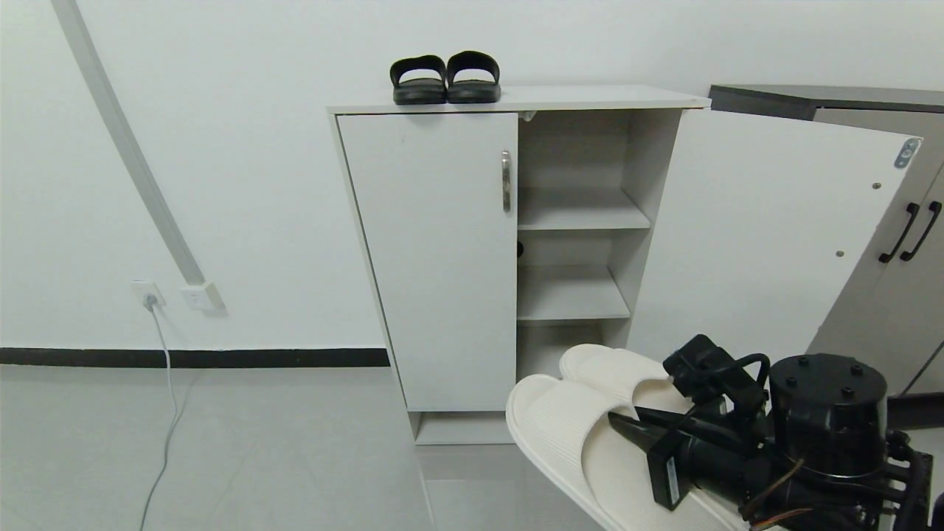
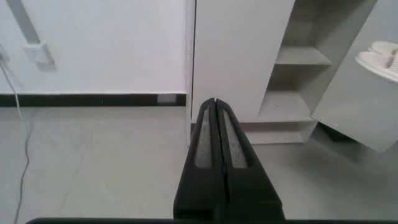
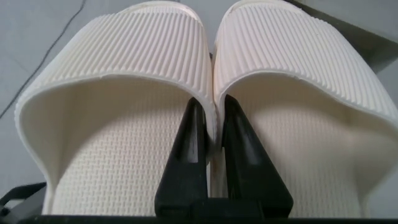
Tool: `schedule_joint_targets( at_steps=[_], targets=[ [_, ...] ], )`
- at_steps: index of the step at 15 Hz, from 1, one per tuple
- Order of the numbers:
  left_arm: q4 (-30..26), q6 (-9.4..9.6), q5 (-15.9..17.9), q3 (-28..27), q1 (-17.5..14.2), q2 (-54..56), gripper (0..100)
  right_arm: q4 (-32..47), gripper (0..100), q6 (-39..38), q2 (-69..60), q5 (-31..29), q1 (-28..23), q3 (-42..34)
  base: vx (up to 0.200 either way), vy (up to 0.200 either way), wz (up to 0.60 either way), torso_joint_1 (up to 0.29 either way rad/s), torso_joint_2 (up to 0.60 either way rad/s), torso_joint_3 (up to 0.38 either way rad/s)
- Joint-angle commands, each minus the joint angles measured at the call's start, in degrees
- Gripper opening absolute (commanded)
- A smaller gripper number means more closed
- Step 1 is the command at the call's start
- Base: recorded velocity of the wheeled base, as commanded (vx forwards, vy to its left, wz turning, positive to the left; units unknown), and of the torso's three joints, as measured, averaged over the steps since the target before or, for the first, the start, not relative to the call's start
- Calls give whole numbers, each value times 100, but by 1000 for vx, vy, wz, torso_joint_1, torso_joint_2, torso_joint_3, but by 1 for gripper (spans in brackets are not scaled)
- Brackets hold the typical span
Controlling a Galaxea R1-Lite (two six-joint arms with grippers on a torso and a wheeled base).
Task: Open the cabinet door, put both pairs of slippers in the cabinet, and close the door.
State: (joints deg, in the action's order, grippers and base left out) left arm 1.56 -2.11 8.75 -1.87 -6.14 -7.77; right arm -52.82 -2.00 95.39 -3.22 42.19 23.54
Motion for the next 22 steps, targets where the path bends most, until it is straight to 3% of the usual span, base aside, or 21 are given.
schedule_joint_targets(
  at_steps=[1, 2, 4, 5, 7, 8, 9, 13, 18, 19, 22],
  targets=[
    [46, 53, 39, 134, -1, 267, 0, 0, 0, -20, 269, -232, 79, 186, 0, 0, 0, 0, 0, 0],
    [46, 246, -190, 143, -1, 267, 0, -26, 0, -99, 428, -566, 131, 274, 0, 0, 0, 0, 0, 0],
    [-165, 615, -1218, 187, -10, 267, 0, -308, 0, -301, 674, -944, 228, 485, 0, 0, 0, 0, 0, 0],
    [-174, 615, -1315, 187, -10, 267, 0, -352, 0, -301, 779, -1005, 228, 599, 0, 0, 0, 0, 0, 0],
    [-174, 668, -366, 187, 26, 258, 0, -352, 0, -319, 990, -1225, 228, 766, 0, 0, 0, 0, 0, 0],
    [-174, 668, -471, 187, 623, 381, 0, -360, 0, -319, 1025, -1278, 228, 792, 0, 0, 0, 0, 0, 0],
    [-174, 686, -462, 187, 834, 434, 0, -360, 0, -319, 1025, -1287, 237, 792, 0, 0, 0, 0, 0, 0],
    [-174, 686, -515, 187, 614, 777, 0, -360, 0, -319, 1052, -1427, 272, 951, 0, 0, 0, 0, 0, 0],
    [-174, 554, -603, 187, 614, 768, 0, -273, 0, -855, 1975, -2921, 492, 2128, 0, 0, 0, 0, 0, 0],
    [-182, 527, -603, 187, 614, 768, 0, 18, 0, -1039, 2212, -3414, 545, 2480, 0, 0, 0, 0, 0, 0],
    [-182, 466, -612, 187, 614, 768, 0, 677, 0, -1540, 2643, -4134, 632, 3078, 0, 0, 0, 0, 0, 0]
  ],
)
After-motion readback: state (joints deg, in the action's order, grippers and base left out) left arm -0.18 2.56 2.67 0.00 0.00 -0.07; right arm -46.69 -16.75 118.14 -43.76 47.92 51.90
